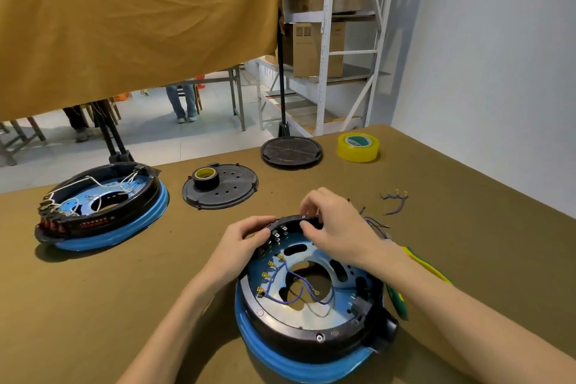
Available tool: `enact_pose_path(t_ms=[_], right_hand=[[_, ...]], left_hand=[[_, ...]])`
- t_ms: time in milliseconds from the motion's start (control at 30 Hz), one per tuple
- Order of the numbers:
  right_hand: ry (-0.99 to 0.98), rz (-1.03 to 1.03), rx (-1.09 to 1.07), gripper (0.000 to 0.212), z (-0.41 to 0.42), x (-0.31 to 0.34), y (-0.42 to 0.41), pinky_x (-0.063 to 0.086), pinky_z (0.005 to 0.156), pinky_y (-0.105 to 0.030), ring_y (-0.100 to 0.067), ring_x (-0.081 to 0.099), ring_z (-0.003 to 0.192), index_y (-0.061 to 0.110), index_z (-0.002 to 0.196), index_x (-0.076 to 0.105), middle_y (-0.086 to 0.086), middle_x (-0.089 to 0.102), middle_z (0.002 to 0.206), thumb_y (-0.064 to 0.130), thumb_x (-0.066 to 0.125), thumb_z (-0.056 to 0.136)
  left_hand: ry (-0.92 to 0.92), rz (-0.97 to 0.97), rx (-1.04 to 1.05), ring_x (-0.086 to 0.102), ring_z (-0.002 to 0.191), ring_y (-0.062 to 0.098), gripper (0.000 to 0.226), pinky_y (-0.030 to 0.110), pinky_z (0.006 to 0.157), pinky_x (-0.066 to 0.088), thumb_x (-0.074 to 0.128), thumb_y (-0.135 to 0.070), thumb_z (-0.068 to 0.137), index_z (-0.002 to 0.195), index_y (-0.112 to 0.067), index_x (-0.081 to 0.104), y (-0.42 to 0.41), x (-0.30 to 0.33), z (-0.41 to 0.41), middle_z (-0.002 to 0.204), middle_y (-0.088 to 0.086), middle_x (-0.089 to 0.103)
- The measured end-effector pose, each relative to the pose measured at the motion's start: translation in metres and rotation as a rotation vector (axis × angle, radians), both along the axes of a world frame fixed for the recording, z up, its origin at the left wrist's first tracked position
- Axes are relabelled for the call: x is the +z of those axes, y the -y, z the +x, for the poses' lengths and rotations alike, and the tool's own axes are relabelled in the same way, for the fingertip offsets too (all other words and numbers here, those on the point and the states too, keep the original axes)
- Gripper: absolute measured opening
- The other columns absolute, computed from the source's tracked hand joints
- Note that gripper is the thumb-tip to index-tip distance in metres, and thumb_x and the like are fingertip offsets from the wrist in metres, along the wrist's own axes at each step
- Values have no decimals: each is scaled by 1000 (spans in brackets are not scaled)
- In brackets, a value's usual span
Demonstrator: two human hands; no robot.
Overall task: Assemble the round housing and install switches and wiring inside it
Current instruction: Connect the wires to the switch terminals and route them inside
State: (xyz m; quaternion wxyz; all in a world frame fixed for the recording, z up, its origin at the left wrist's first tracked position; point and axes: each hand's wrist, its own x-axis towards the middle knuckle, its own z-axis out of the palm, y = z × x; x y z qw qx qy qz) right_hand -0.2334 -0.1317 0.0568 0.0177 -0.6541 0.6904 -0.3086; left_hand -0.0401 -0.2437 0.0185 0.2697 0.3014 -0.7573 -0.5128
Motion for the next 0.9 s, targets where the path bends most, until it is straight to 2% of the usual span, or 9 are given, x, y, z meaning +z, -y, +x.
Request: enact_pose_path(t_ms=[67,167,233,300,400,500,633,733,900], right_hand=[[39,145,1,9,14,2,-7,53,69,-36,-9,60,75,24,91,68,11,65,82,33,69,90],[9,376,-5,25,33,-4,-10,55,76,-35,-14,64,86,25,101,74,8,71,91,47,70,89],[-38,373,-70,28,42,-11,-9,54,80,-34,-18,65,94,26,100,75,7,72,96,50,71,86],[-37,341,-112,24,47,-15,-7,51,76,-33,-17,64,89,26,93,77,10,71,88,49,73,85],[76,341,-103,12,45,-16,-6,44,64,-27,-6,56,66,27,86,79,14,62,67,39,77,84],[107,355,-87,7,41,-16,-9,43,61,-26,1,55,61,27,85,79,16,62,67,34,77,84],[371,339,-73,6,29,-14,-14,50,64,-24,-1,60,61,21,80,75,5,74,75,21,76,86],[693,298,-106,5,19,-5,-13,51,55,-24,-13,64,59,6,84,73,-8,76,73,7,75,89],[894,550,-17,6,8,17,-12,47,48,-23,-18,66,59,4,92,72,-8,70,71,7,68,94]], left_hand=[[-12,39,-18,73,102,14,28,23,79,58,55,-9,104,122,-24,70,1,-2,-2,113,-3,75],[61,7,-60,69,105,9,31,20,82,55,53,-8,104,124,-27,67,5,-1,-3,120,-3,70],[92,-41,-70,66,102,1,32,12,79,51,53,-7,103,122,-29,67,7,1,-3,120,-4,68],[95,-70,-57,66,99,-1,30,10,78,50,55,-7,101,118,-28,69,7,1,-4,116,-5,69],[100,-95,-11,68,98,3,20,17,81,53,60,-16,100,112,-28,72,5,1,-4,108,-6,72],[117,-107,37,68,94,3,10,24,83,56,65,-25,98,104,-29,72,2,0,-3,101,-9,73],[94,-103,106,66,87,-1,3,26,80,54,66,-30,98,98,-31,69,-9,-6,-3,94,-9,73],[72,-106,187,66,92,4,4,27,81,54,64,-30,99,101,-31,68,-20,-11,-9,99,-9,70],[28,-86,254,65,94,7,5,24,76,47,65,-27,99,98,-31,68,-27,-13,-11,97,-9,70]])
